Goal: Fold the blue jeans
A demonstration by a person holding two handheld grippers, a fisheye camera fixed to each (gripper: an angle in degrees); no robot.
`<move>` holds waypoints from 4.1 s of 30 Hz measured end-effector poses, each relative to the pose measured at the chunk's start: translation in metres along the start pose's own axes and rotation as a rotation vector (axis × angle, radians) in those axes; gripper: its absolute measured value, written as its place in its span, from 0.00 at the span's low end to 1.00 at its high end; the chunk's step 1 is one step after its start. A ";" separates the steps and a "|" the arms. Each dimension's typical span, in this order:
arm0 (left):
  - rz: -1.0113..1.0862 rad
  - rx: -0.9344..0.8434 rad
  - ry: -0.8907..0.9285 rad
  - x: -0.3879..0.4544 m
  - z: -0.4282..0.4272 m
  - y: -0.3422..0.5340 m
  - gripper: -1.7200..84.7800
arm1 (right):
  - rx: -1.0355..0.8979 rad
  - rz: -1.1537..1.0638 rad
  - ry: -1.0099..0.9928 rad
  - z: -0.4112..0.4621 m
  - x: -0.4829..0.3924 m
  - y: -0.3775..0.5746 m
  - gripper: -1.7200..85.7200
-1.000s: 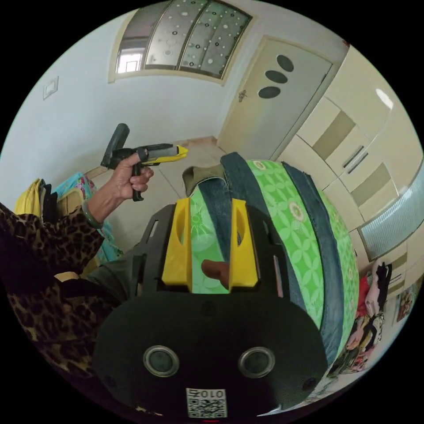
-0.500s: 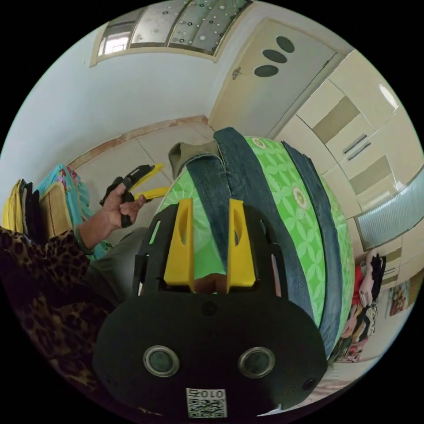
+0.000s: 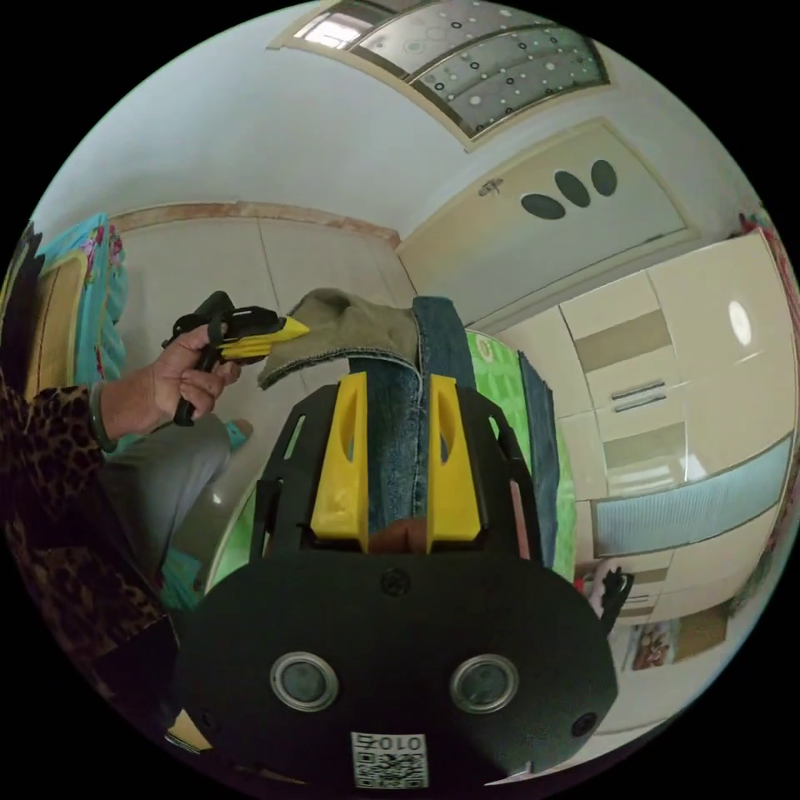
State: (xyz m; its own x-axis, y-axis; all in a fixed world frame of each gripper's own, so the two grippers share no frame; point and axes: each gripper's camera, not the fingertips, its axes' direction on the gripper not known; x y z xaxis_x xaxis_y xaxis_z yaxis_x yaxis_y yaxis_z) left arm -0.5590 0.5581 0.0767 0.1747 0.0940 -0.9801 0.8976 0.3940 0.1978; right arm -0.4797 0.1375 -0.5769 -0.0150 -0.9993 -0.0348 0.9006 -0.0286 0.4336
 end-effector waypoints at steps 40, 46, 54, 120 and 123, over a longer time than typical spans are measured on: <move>-0.733 -0.322 -0.650 -0.026 0.163 -0.199 0.04 | -0.121 0.323 -0.992 0.238 0.223 0.014 0.05; -0.762 -0.250 -0.617 -0.047 0.148 -0.218 0.02 | -0.155 0.553 -1.056 0.273 0.241 0.024 0.05; -0.468 0.108 -0.664 0.042 0.135 -0.223 0.02 | -0.083 0.784 -1.029 0.249 0.268 0.101 0.05; -0.628 -0.121 -0.575 0.044 0.193 -0.136 0.02 | 0.471 2.613 -0.487 -0.172 0.058 0.800 0.04; -0.589 -0.188 -0.637 0.058 0.212 -0.152 0.02 | 0.533 2.580 -0.511 -0.178 0.075 0.805 0.04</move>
State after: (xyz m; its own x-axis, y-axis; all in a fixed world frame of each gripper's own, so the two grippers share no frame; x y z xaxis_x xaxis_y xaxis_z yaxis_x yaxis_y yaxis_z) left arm -0.5992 0.3101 -0.0135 -0.0521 -0.6760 -0.7350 0.8411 0.3671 -0.3972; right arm 0.3209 0.0442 -0.3904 0.1367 0.8005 0.5835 -0.6256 0.5265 -0.5757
